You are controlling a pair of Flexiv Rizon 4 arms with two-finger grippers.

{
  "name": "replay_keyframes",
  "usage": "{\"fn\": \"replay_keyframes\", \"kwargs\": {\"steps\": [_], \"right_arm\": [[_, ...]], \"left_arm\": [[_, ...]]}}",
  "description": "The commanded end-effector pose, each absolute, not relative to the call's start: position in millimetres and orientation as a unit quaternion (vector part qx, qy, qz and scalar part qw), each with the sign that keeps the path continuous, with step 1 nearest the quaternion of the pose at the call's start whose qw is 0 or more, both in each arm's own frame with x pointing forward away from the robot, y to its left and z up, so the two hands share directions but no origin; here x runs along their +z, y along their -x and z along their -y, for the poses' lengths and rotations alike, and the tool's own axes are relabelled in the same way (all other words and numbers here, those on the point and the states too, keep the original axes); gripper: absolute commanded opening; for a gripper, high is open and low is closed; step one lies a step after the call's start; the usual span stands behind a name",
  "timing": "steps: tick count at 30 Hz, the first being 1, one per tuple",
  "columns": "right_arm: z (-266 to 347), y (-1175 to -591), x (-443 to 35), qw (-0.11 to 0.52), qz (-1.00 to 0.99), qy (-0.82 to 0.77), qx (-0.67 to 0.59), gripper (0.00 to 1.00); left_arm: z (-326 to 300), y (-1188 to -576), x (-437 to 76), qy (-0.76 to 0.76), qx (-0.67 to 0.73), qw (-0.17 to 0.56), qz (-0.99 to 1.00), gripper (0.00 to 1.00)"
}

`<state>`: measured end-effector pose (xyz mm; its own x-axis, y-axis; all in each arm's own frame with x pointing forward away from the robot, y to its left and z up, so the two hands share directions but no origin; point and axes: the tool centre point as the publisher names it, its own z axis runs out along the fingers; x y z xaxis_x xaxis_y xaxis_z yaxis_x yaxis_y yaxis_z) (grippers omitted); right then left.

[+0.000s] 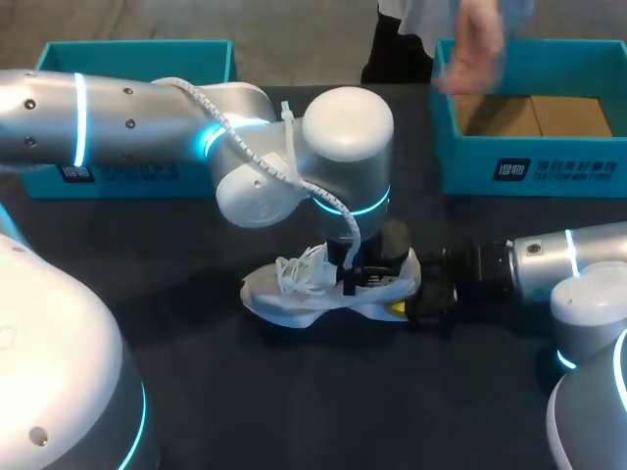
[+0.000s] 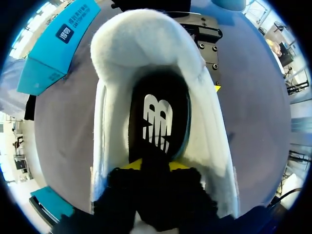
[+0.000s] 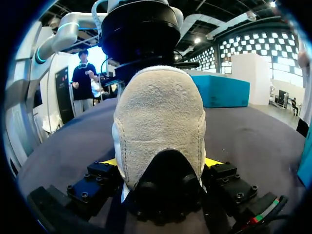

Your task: Take the shoe out of the shoebox, open the shoe tongue, remove and reinsert the insole, then place the shoe into the shoebox

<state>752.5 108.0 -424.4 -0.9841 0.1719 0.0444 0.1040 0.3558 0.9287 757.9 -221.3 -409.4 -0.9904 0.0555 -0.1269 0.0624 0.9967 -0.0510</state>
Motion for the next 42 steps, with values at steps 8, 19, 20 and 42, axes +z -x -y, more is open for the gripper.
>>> {"fn": "replay_keyframes", "kwargs": {"steps": [8, 19, 20, 42], "right_arm": [[-111.9, -748.3, -423.1, 0.029, -0.824, -0.083, 0.56, 0.0], [-111.9, -748.3, -423.1, 0.029, -0.824, -0.083, 0.56, 0.0], [-111.9, -748.3, -423.1, 0.029, -0.824, -0.083, 0.56, 0.0], [-111.9, -748.3, -423.1, 0.029, -0.824, -0.083, 0.56, 0.0]], "left_arm": [[211.0, -769.8, -397.6, -0.022, -0.058, 0.026, -0.998, 0.0], [198.3, -753.8, -375.7, -0.048, -0.102, -0.027, -0.993, 0.0], [197.1, -750.4, -372.5, -0.05, -0.106, -0.03, -0.993, 0.0], [197.4, -734.6, -355.4, -0.066, -0.142, -0.052, -0.986, 0.0]]}}
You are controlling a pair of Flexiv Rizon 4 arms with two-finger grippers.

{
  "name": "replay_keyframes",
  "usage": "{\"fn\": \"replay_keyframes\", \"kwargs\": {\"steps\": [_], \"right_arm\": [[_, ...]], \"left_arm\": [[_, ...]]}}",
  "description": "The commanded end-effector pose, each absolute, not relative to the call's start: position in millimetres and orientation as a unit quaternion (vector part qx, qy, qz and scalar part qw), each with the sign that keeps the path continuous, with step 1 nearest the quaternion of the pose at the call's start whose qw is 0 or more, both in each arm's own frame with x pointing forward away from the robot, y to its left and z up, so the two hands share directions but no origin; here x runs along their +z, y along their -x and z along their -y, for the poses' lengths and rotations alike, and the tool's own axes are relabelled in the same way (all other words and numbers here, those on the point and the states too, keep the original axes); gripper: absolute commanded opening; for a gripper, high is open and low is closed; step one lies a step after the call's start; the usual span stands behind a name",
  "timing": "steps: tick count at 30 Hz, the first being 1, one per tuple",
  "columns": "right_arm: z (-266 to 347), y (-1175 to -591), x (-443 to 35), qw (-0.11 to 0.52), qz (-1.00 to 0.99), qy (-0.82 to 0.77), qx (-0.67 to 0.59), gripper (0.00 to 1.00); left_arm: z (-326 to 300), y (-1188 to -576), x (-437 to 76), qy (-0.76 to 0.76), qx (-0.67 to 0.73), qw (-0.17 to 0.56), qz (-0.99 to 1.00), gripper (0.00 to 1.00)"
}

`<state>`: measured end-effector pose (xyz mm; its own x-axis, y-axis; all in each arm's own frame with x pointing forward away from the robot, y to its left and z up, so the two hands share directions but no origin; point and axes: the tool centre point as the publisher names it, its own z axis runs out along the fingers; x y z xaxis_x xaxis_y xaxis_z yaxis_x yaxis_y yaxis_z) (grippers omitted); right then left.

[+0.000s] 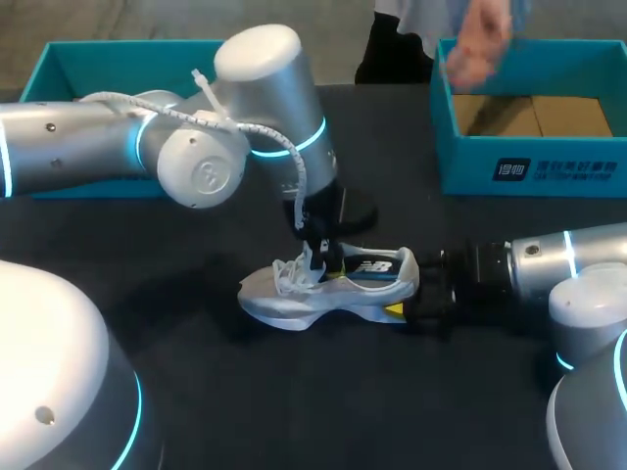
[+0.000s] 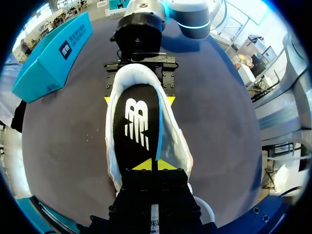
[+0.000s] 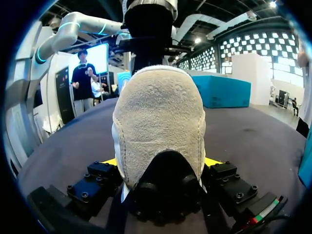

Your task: Take the shoe out of the shoebox, open the shoe tongue, remove and reinsert the insole, then place the shoe into the shoebox

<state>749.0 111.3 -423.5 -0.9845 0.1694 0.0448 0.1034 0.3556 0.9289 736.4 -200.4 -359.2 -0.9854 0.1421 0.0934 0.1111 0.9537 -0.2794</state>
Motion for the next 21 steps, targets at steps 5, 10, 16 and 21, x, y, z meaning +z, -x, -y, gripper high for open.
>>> {"fn": "replay_keyframes", "kwargs": {"steps": [5, 10, 16, 21], "right_arm": [[-111.9, -748.3, -423.1, 0.029, -0.824, -0.083, 0.56, 0.0], [-111.9, -748.3, -423.1, 0.029, -0.824, -0.083, 0.56, 0.0], [-111.9, -748.3, -423.1, 0.029, -0.824, -0.083, 0.56, 0.0], [-111.9, -748.3, -423.1, 0.029, -0.824, -0.083, 0.56, 0.0]], "left_arm": [[198.7, -737.2, -354.2, 0.057, 0.139, 0.036, 0.988, 0.0], [198.0, -738.7, -350.3, 0.054, 0.143, 0.029, 0.988, 0.0], [195.8, -743.5, -344.3, 0.051, 0.159, 0.044, 0.985, 0.0], [195.7, -743.8, -342.0, 0.06, 0.162, 0.049, 0.984, 0.0]]}}
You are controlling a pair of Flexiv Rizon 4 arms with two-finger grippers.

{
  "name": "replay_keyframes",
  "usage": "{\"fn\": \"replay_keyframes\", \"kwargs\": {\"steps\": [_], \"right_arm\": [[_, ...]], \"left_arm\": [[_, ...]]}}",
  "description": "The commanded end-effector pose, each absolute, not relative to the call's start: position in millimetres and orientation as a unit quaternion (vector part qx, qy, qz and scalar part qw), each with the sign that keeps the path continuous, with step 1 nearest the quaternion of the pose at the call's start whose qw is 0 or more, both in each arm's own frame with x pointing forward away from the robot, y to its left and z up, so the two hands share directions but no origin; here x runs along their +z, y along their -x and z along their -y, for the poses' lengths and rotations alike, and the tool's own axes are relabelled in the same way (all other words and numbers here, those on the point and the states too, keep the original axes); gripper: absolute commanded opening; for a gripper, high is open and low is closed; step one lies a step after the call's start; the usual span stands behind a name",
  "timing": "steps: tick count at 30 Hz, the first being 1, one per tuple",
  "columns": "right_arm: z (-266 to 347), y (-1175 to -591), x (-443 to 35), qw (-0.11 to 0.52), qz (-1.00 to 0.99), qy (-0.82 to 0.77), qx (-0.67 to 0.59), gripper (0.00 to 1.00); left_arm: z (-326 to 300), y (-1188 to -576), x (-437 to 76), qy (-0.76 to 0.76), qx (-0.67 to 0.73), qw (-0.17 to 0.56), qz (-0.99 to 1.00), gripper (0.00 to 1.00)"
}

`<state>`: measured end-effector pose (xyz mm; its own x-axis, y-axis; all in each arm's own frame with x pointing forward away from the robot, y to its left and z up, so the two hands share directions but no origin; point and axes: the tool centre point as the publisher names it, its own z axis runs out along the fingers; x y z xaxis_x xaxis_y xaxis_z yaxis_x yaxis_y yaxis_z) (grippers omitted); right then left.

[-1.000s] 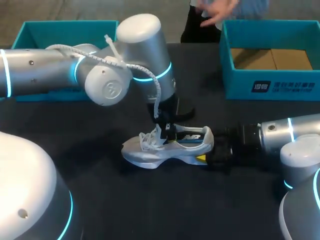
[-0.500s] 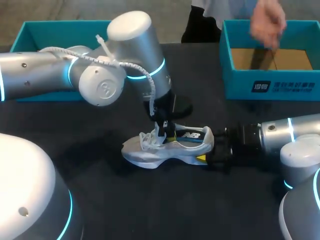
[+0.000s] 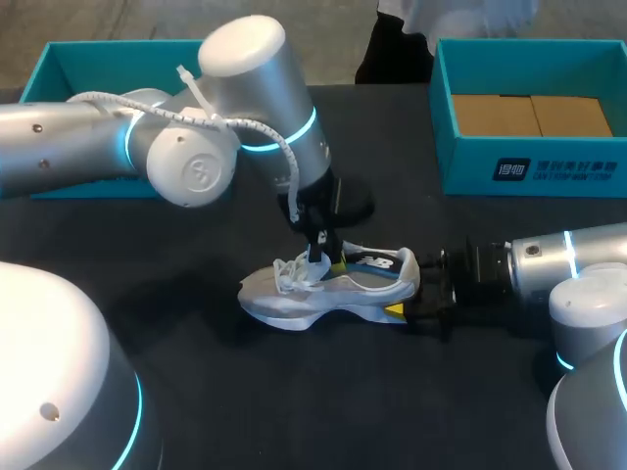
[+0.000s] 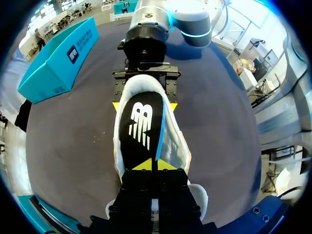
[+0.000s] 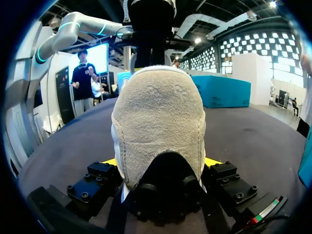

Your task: Take the shoe out of the shoebox, open the shoe tongue, remove and reinsert the insole, then place the shoe into the shoebox

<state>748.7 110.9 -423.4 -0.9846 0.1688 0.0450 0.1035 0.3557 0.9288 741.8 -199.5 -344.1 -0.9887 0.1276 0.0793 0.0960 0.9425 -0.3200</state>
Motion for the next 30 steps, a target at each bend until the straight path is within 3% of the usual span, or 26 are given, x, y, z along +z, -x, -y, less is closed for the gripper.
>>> {"fn": "replay_keyframes", "kwargs": {"steps": [1, 2, 4, 5, 6, 9, 30], "right_arm": [[-111.9, -748.3, -423.1, 0.029, -0.824, -0.083, 0.56, 0.0], [-111.9, -748.3, -423.1, 0.029, -0.824, -0.083, 0.56, 0.0], [-111.9, -748.3, -423.1, 0.029, -0.824, -0.083, 0.56, 0.0], [-111.9, -748.3, -423.1, 0.029, -0.824, -0.083, 0.56, 0.0], [-111.9, -748.3, -423.1, 0.029, -0.824, -0.083, 0.56, 0.0], [-111.9, -748.3, -423.1, 0.029, -0.824, -0.083, 0.56, 0.0], [-111.9, -748.3, -423.1, 0.029, -0.824, -0.083, 0.56, 0.0]], "left_arm": [[195.9, -742.9, -341.6, 0.061, 0.161, 0.045, 0.984, 0.0], [196.0, -742.0, -341.2, 0.062, 0.161, 0.044, 0.984, 0.0], [196.4, -739.9, -339.9, 0.067, 0.161, 0.036, 0.984, 0.16], [196.5, -739.5, -339.7, 0.067, 0.161, 0.035, 0.984, 0.18], [196.9, -738.3, -338.7, 0.07, 0.161, 0.03, 0.984, 0.28], [198.7, -736.5, -337.5, 0.073, 0.158, 0.019, 0.985, 0.4], [228.3, -725.4, -337.0, 0.097, 0.127, -0.097, 0.982, 0.41]]}}
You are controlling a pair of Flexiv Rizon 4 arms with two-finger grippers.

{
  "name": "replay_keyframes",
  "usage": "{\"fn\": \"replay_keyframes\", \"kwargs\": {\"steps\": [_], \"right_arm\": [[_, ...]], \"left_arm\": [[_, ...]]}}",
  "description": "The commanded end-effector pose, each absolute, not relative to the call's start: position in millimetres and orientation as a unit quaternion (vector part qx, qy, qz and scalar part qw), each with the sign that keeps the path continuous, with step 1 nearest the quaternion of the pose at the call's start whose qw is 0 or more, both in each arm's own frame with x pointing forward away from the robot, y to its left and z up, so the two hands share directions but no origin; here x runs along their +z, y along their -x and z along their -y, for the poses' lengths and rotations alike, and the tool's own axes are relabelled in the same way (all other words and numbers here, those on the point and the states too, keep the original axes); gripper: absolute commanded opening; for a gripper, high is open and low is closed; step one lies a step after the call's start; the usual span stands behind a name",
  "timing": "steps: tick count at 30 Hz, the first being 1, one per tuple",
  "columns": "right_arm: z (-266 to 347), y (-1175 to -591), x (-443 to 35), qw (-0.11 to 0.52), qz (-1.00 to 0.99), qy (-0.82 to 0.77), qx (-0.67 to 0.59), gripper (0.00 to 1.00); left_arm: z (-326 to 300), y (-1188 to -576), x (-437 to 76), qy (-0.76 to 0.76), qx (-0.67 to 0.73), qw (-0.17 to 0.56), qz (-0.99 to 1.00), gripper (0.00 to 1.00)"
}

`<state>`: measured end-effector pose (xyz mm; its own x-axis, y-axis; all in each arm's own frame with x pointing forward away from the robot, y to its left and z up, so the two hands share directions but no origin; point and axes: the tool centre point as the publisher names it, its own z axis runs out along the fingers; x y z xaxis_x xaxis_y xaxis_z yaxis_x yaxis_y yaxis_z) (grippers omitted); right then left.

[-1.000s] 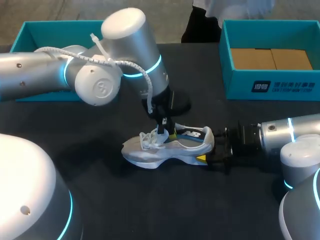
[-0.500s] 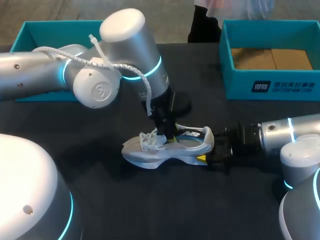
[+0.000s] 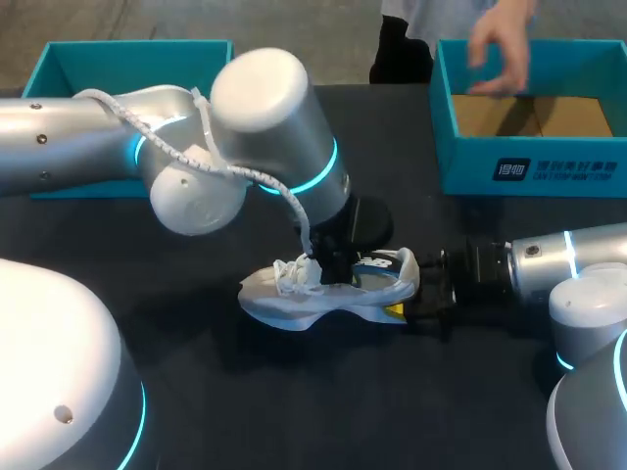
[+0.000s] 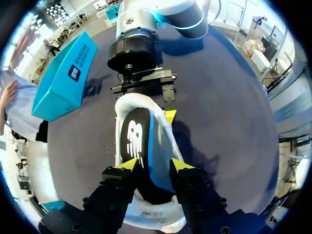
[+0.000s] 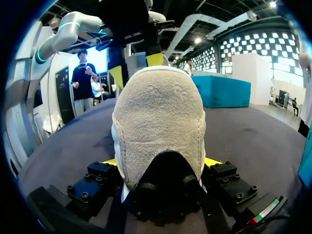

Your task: Take the shoe out of the shoebox, open the shoe tongue, remove and reinsert the insole, then place the shoe into the shoebox

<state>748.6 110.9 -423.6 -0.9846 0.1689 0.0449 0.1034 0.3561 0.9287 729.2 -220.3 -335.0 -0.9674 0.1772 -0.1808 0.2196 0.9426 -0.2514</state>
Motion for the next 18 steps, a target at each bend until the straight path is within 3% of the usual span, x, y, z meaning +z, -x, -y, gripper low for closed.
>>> {"fn": "replay_keyframes", "kwargs": {"steps": [1, 18], "right_arm": [[-111.9, -748.3, -423.1, 0.029, -0.824, -0.083, 0.56, 0.0], [-111.9, -748.3, -423.1, 0.029, -0.824, -0.083, 0.56, 0.0]], "left_arm": [[229.7, -725.7, -337.5, -0.096, -0.127, 0.098, -0.982, 0.42], [250.4, -733.9, -342.5, -0.09, -0.112, 0.134, -0.981, 0.45]]}}
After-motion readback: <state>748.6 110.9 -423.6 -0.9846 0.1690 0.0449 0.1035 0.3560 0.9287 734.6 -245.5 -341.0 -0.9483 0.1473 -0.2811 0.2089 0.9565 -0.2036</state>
